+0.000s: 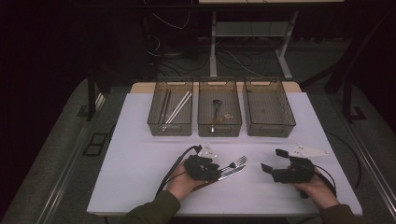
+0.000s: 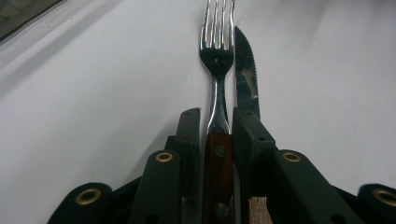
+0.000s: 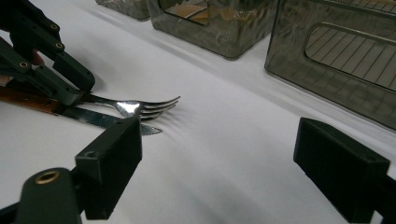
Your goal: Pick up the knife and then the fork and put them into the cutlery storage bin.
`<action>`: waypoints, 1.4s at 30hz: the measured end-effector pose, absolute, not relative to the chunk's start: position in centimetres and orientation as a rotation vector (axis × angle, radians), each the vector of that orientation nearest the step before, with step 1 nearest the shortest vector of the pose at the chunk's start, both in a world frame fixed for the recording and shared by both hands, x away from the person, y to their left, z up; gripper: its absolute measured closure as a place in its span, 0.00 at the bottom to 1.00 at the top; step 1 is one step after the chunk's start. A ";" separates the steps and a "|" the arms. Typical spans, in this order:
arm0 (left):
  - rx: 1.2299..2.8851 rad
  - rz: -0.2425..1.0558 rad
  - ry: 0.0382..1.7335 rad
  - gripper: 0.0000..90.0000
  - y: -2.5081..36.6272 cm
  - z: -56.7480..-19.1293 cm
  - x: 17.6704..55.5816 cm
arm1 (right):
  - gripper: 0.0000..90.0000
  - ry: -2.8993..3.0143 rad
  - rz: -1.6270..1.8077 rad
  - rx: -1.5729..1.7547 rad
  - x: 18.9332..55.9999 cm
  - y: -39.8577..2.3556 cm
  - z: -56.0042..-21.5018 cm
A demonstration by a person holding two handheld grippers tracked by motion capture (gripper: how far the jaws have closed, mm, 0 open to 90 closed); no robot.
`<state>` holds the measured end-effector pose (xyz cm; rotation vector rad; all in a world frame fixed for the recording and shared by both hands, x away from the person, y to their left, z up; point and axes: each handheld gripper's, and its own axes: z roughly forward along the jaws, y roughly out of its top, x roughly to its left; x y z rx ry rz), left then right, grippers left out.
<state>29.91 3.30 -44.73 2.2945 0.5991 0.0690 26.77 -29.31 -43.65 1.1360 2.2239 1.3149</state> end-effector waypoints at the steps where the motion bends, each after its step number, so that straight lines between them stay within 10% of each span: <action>1: 2.318 0.086 0.567 0.80 3.4 -44.7 30.0 | 0.17 2.224 1.315 1.136 26.8 -29.3 -43.6; 42: 2.143 0.147 0.586 0.86 5.0 -40.5 29.5 | 0.28 2.228 1.630 1.248 31.1 -24.1 -40.8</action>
